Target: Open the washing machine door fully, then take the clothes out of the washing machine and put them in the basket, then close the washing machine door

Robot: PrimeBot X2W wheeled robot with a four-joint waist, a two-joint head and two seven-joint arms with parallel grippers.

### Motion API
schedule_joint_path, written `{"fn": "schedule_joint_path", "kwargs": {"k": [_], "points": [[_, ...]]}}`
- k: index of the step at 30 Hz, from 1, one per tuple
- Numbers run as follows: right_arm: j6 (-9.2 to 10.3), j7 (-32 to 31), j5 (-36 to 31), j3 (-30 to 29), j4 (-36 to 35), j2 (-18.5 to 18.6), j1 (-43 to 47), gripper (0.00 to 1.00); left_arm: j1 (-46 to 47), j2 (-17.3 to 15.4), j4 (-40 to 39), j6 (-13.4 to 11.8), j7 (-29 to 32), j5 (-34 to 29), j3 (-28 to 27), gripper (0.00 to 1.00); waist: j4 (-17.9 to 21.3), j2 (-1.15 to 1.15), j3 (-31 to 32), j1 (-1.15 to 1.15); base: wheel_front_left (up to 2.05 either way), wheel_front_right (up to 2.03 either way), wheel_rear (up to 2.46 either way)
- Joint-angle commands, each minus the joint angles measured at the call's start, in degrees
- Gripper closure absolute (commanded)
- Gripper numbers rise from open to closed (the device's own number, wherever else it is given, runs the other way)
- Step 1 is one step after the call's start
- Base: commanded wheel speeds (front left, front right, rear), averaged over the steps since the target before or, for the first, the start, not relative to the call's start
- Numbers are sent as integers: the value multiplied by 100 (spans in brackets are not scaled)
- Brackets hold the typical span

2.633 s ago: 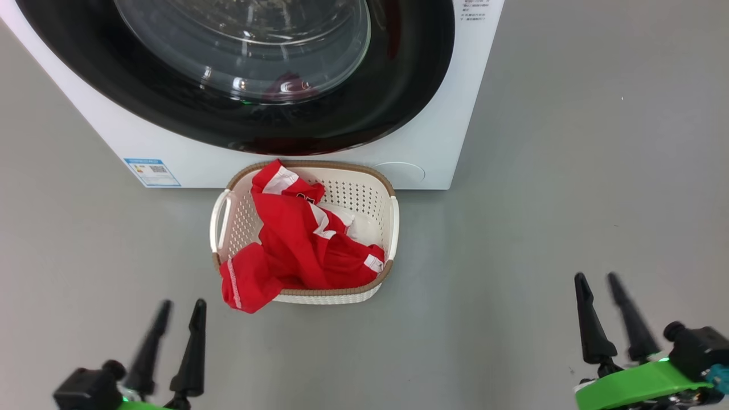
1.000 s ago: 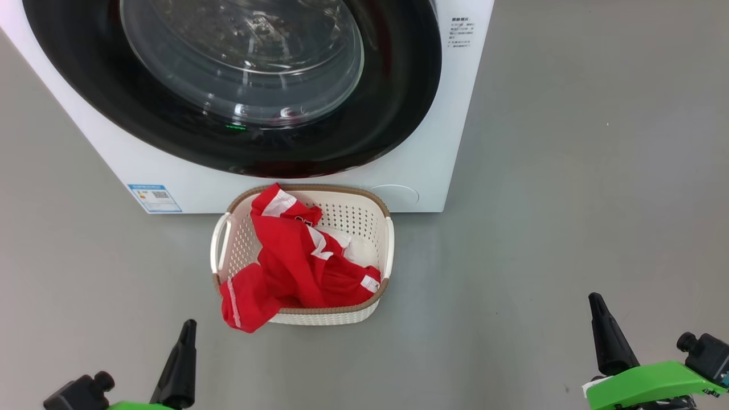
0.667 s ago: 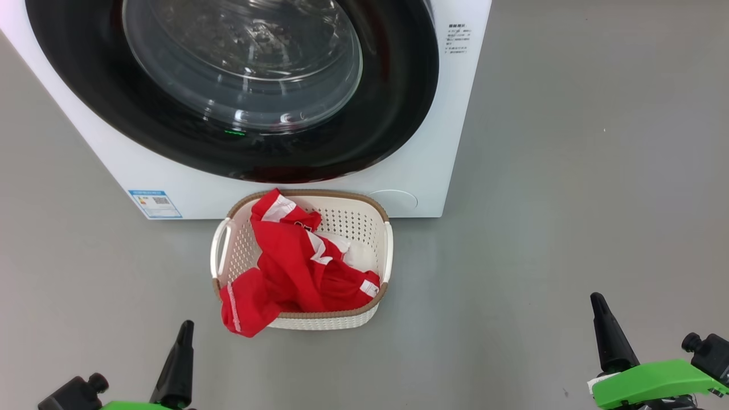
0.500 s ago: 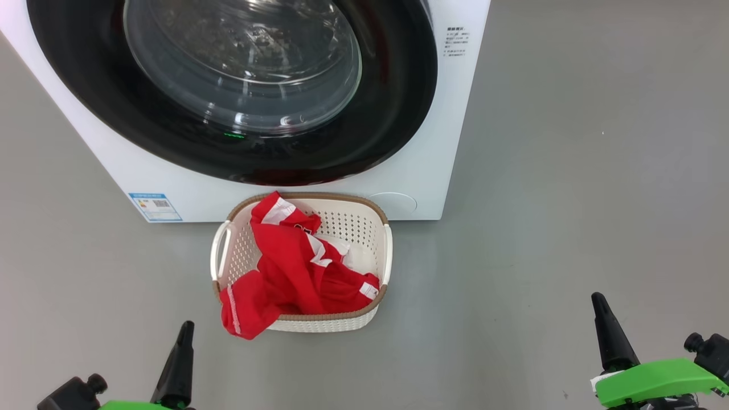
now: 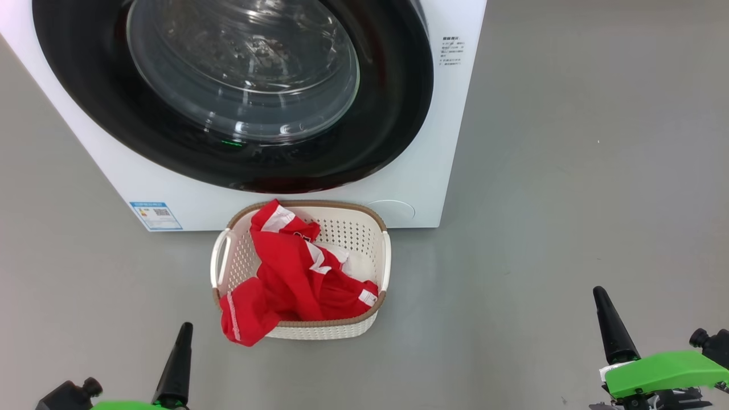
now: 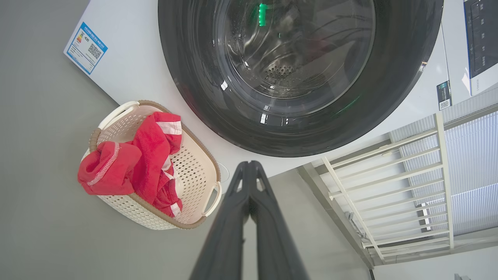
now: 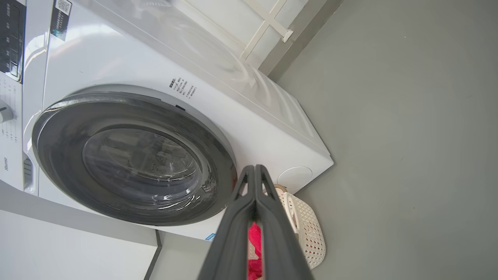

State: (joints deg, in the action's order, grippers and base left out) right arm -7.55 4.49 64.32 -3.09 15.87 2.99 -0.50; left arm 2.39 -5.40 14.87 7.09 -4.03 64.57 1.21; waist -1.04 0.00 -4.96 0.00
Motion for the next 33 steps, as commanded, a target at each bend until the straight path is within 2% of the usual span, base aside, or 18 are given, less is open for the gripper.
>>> {"fn": "schedule_joint_path", "kwargs": {"k": [1, 33], "points": [[4, -46, 179, 37, -161, 85, -255, 100, 206, -46, -123, 24, 47, 167, -169, 100, 4, 0, 18, 0, 0, 0, 0], [5, -569, 1874, -51, -184, 128, -432, 100, 301, 47, -104, 33, 558, 1838, -413, 100, 65, 0, 296, 0, 0, 0, 0]]}}
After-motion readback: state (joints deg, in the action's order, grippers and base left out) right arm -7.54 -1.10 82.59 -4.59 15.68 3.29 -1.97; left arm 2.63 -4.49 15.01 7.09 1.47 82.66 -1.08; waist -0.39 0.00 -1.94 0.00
